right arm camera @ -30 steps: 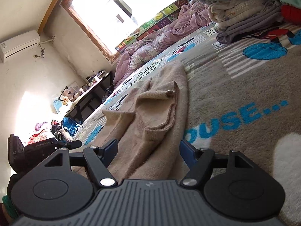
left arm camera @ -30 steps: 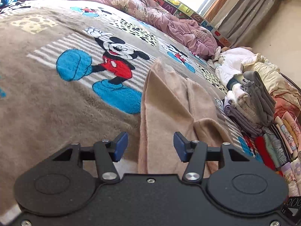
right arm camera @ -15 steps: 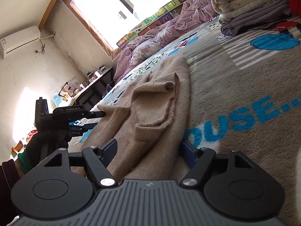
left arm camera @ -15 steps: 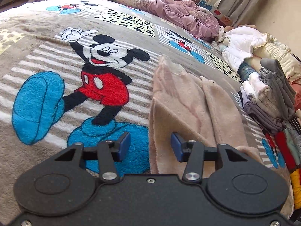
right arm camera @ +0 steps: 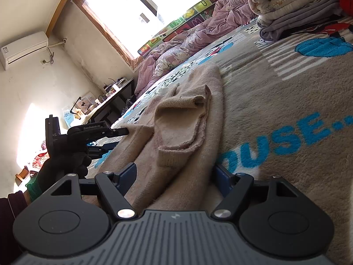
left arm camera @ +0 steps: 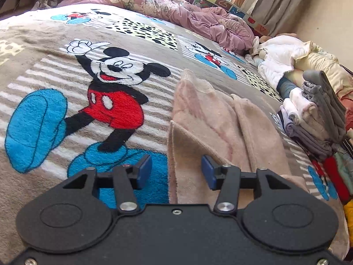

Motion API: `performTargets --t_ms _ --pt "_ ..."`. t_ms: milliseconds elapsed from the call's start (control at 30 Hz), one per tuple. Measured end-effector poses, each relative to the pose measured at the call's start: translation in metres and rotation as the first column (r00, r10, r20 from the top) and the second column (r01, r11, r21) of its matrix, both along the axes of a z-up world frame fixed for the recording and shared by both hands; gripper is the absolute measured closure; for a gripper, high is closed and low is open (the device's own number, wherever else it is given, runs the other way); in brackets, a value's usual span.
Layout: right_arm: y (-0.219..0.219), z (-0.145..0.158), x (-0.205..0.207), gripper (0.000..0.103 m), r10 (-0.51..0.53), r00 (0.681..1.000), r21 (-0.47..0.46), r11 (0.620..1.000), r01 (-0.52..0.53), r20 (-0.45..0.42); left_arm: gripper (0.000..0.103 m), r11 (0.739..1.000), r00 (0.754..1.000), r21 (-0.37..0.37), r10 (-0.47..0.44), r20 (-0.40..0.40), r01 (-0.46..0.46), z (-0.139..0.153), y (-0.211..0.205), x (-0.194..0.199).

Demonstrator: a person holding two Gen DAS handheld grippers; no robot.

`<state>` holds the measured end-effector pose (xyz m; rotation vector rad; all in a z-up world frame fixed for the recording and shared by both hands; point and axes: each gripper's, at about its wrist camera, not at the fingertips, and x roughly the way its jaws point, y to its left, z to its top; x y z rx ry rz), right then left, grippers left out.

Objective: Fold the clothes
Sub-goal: 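Grasp the sweater edge with the left gripper and spread it flat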

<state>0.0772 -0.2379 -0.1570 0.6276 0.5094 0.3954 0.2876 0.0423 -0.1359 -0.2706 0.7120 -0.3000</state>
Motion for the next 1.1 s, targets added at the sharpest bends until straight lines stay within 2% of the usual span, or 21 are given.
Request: performTargets --t_ms 100,200,267,300,333,400,433,500,533,567,633,867,1000,1100 --pt "0.001 0.000 0.000 0.027 0.002 1.000 -0.004 1.000 -0.002 0.002 0.079 0.996 0.998 0.079 -0.044 0.052 0.040 0.008 -0.016 -0.009" --pt "0.002 0.000 -0.001 0.026 0.004 1.000 -0.010 1.000 -0.004 0.005 0.079 0.989 0.996 0.139 -0.055 0.068 0.045 0.010 -0.027 -0.015" --pt "0.002 0.001 -0.001 0.026 0.005 1.000 -0.009 1.000 -0.005 0.005 0.077 0.994 0.998 0.103 -0.033 0.061 0.027 0.010 -0.020 -0.017" --pt "0.002 0.001 -0.001 0.026 0.005 1.000 -0.006 1.000 -0.005 0.005 0.069 0.997 0.999 0.077 -0.022 0.045 0.018 0.008 -0.016 -0.018" --pt "0.002 0.001 -0.001 0.026 0.005 1.000 -0.006 1.000 -0.005 0.005 0.066 0.999 1.000 0.052 -0.011 0.029 0.010 0.006 -0.011 -0.018" --pt "0.002 0.001 -0.002 0.026 0.005 1.000 -0.006 1.000 -0.005 0.005 0.066 0.999 1.000 0.031 -0.029 0.002 0.029 0.001 -0.009 -0.020" --pt "0.002 0.001 -0.002 0.026 0.005 1.000 -0.007 1.000 -0.005 0.005 0.068 0.998 0.999 0.051 -0.046 0.004 0.046 0.000 -0.013 -0.022" --pt "0.002 0.001 -0.002 0.026 0.006 1.000 -0.010 1.000 -0.006 0.005 0.080 0.992 0.998 0.111 -0.064 0.028 0.061 0.002 -0.022 -0.026" --pt "0.003 0.001 -0.002 0.026 0.006 1.000 -0.011 1.000 -0.006 0.006 0.084 0.991 0.997 0.119 -0.069 0.034 0.065 0.004 -0.025 -0.027" --pt "0.003 0.001 -0.002 0.026 0.006 1.000 -0.011 1.000 -0.006 0.006 0.093 0.990 0.996 0.126 -0.074 0.040 0.068 0.005 -0.027 -0.028" --pt "0.003 0.001 -0.002 0.026 0.006 1.000 -0.012 1.000 -0.006 0.007 0.095 0.987 0.995 0.148 -0.074 0.059 0.065 0.011 -0.031 -0.031" --pt "0.003 0.001 -0.001 0.025 0.007 1.000 -0.013 1.000 -0.007 0.009 0.097 0.990 0.987 0.139 -0.049 0.151 0.028 0.038 -0.016 -0.053" --pt "0.002 0.001 -0.001 0.025 0.008 1.000 -0.012 1.000 -0.008 0.008 0.097 0.987 0.975 0.154 0.006 0.220 -0.040 0.064 0.012 -0.064" --pt "0.002 0.001 -0.001 0.025 0.008 1.000 -0.013 1.000 -0.008 0.008 0.097 0.979 0.958 0.148 0.097 0.270 -0.141 0.082 0.048 -0.076"
